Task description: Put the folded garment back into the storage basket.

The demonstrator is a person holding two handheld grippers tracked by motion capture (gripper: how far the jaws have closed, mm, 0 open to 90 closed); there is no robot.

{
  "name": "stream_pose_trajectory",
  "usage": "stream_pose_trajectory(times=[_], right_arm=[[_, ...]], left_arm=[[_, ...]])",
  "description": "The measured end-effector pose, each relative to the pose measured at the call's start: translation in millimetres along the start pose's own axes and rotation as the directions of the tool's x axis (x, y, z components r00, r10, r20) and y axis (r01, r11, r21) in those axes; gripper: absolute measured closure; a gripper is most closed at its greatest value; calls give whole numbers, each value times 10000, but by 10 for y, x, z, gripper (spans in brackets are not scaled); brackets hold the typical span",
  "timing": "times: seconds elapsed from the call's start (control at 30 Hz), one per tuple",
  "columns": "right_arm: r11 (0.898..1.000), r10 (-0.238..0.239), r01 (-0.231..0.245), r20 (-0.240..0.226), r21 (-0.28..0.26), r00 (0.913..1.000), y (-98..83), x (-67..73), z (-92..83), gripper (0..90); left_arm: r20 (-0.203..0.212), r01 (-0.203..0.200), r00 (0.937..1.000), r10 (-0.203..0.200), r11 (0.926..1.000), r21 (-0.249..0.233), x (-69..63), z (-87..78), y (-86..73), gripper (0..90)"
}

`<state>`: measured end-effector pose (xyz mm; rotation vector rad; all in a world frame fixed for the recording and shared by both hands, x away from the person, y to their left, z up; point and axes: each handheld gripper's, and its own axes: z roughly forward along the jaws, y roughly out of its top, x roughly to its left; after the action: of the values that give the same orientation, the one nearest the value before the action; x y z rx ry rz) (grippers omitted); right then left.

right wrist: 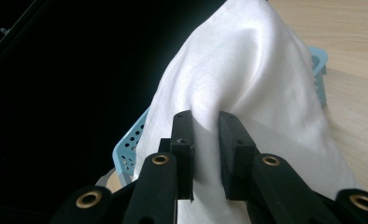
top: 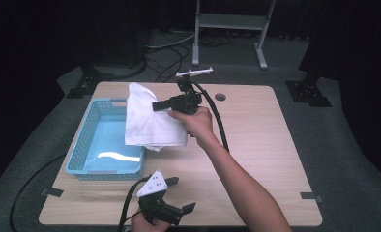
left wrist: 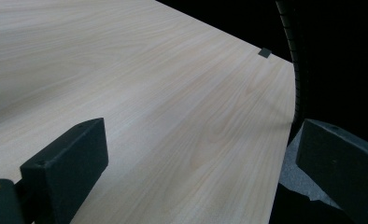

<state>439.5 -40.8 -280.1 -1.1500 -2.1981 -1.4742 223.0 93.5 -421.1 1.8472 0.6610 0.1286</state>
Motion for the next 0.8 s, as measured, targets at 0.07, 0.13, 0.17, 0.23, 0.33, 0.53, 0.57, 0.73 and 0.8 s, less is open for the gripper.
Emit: stream_pose_trajectory(times=[0.07, 0.13, 0.17, 0.23, 0.33, 0.53, 0.57, 0.73, 0.8], right_arm=[[10000, -11, 11, -13, 12, 10000, 6, 4, 15, 779], [10000, 18, -18, -36, 20, 10000, 15, 13, 32, 779], [10000, 38, -38, -78, 1, 10000, 17, 16, 42, 779], [10000, 83, -83, -131, 15, 9999, 20, 18, 57, 779], [10000, 86, -86, -151, 37, 9998, 25, 27, 83, 779], [10000, 38, -37, -221, 69, 9997, 46, 60, 122, 779], [10000, 60, -59, -256, 58, 9997, 51, 70, 131, 779], [9999, 22, -18, -324, 132, 9995, 69, 108, 183, 779], [9999, 33, -28, -353, 148, 9994, 77, 118, 208, 779]], left_arm=[[13, 2, 10000, -2, 10000, -15, 1, -4, 2, 20], [12, -25, 10000, 25, 10000, -18, 0, -5, 4, 20], [16, -24, 10000, 24, 10000, -18, 0, -5, 4, 20], [21, -25, 10000, 25, 10000, -18, -1, -5, 4, 20], [30, -19, 10000, 19, 10000, -21, 0, -6, 5, 20], [17, -13, 10000, 13, 10000, -19, 2, -10, 5, 20], [13, -8, 10000, 8, 10000, -7, 2, -8, 5, 20], [11, -29, 10000, 29, 10000, 5, 2, -9, 5, 21], [1, -21, 10000, 21, 10000, -13, 3, -12, 6, 21]])
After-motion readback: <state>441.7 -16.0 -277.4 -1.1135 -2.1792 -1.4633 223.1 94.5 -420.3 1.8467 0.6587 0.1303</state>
